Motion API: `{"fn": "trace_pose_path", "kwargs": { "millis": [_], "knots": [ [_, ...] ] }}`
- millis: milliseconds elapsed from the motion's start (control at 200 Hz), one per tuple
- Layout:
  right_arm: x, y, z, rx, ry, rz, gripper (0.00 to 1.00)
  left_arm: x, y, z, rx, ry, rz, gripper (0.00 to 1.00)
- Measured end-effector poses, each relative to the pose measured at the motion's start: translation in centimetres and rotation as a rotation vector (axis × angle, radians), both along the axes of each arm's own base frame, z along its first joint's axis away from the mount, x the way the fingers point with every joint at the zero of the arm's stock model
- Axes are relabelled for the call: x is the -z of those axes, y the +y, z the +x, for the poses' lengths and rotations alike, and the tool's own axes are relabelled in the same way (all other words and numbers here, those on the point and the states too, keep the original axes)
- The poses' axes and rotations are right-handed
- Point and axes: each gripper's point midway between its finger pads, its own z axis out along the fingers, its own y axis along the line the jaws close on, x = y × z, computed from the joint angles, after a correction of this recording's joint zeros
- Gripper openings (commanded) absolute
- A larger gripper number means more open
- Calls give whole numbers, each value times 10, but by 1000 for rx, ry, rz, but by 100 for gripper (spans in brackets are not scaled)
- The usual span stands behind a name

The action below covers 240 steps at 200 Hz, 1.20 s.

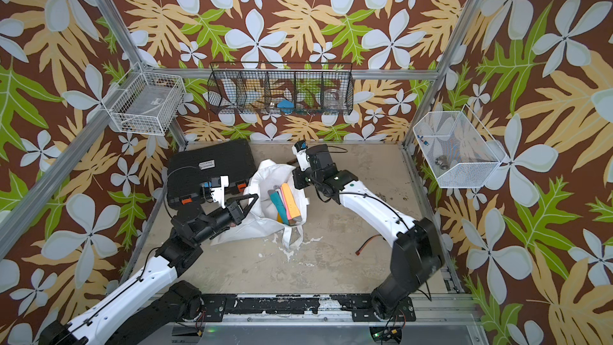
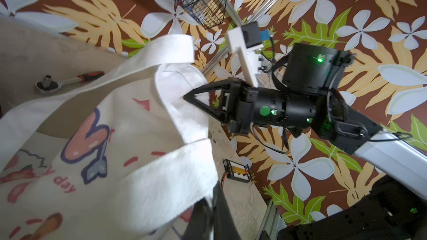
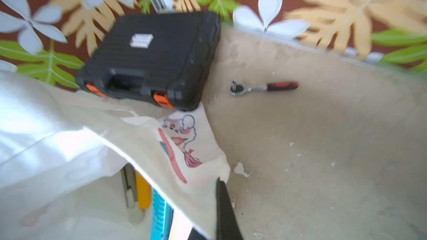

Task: Place the art knife into the pouch
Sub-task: Pick up the pouch from the center of the board, then place the pouch at the center of the board.

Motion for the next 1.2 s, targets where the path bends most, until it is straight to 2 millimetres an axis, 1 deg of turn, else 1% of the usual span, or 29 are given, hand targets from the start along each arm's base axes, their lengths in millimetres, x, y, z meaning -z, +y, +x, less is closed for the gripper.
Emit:
{"fn": "trace_pose_path", "kwargs": {
  "millis": [55,140,280,351,386,431,501,566,626,681,726,781,846,932,1007,1077,1147,1202],
  "knots": [
    [-32,-12,-15,16,-52,36,0,-16,1,3,-15,-19,12,0],
    [-73,-31,-38,40,-107,80,0,-46,5,7,-44,-52,27,0],
    [-128,-59,-74,60,-183,126,0,-96,15,5,-85,-116,48,0],
    [-150,-69,-88,63,-217,147,0,-117,17,-1,-85,-165,42,0],
    [-157,-71,-94,60,-225,152,0,-123,18,-3,-82,-181,38,0],
    [-159,-73,-98,56,-222,148,0,-126,17,-4,-76,-183,37,0],
    [-154,-77,-101,62,-196,128,0,-122,15,-1,-68,-169,51,0],
    [-148,-80,-101,76,-178,109,0,-117,10,7,-66,-149,74,0],
    [-141,-81,-91,112,-164,87,0,-113,5,18,-67,-131,95,0],
    [-129,-81,-76,157,-147,62,0,-107,1,33,-79,-112,121,0],
    [-114,-82,-63,195,-125,38,0,-97,-3,46,-85,-91,148,0],
    [-85,-86,-46,235,-75,-8,0,-77,-8,59,-86,-51,182,0],
    [-51,-97,-25,296,3,-46,0,-53,-12,74,-84,-4,220,0],
    [-18,-104,2,343,66,-69,0,-32,-12,93,-89,34,236,0],
    [7,-98,24,349,119,-76,0,-21,-7,107,-97,53,237,0],
    [27,-90,39,335,155,-85,0,-14,0,115,-111,70,233,0],
    [40,-85,45,324,176,-91,0,-12,2,116,-119,68,232,0],
    [45,-83,47,319,180,-91,0,-12,3,117,-123,63,230,0]
  ]
}}
